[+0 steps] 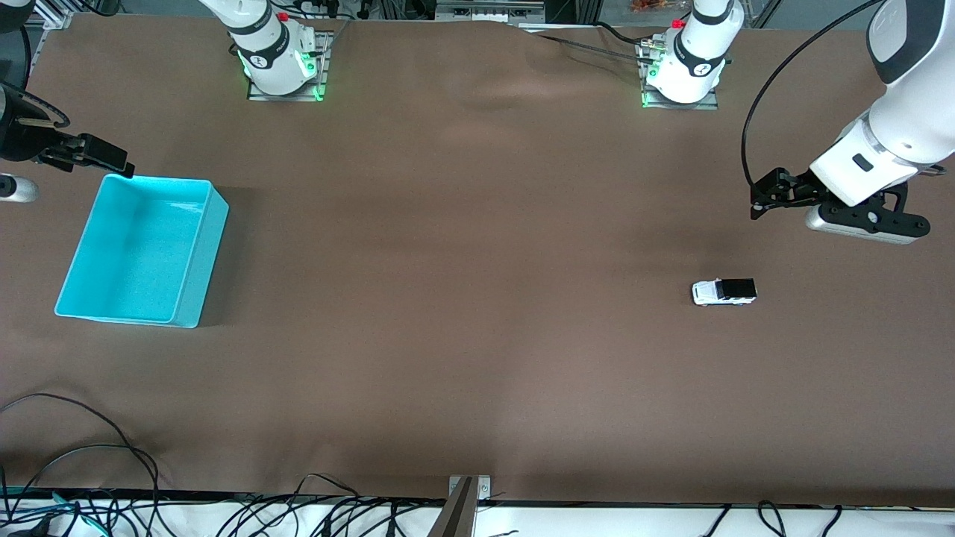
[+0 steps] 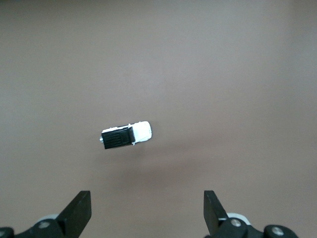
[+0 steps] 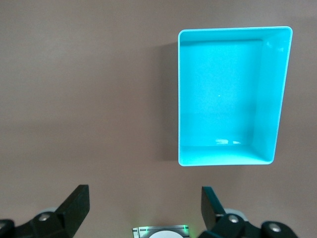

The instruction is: Wind and store white jeep toy

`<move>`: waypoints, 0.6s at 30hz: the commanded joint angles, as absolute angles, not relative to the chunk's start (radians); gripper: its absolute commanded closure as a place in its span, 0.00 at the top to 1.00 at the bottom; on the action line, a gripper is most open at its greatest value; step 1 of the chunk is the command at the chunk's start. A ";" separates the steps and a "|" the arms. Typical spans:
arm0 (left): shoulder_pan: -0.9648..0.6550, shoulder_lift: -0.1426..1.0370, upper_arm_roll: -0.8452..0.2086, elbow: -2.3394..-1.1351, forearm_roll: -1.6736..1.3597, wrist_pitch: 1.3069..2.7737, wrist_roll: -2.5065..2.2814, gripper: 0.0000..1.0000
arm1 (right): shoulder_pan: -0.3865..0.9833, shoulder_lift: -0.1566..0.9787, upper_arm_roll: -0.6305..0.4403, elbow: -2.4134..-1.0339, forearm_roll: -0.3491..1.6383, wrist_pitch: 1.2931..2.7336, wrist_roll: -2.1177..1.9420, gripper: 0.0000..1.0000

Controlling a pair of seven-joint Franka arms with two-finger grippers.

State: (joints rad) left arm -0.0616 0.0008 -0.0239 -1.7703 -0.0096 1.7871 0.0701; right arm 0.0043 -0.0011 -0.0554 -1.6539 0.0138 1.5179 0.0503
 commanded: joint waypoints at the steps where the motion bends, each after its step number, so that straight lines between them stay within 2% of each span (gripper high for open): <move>1: -0.074 -0.060 -0.008 -1.830 0.023 1.789 0.055 1.00 | 0.005 -0.012 -0.051 -1.646 -0.002 1.520 0.044 1.00; 18: -0.072 -0.069 -0.006 -1.836 0.021 1.784 0.015 1.00 | 0.006 -0.014 -0.049 -1.646 0.002 1.525 0.041 1.00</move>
State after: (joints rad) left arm -0.0616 -0.0344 -0.0131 -1.8119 -0.0022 1.7873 0.0517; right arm 0.0053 -0.0015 -0.0526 -1.6491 0.0136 1.5260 0.0503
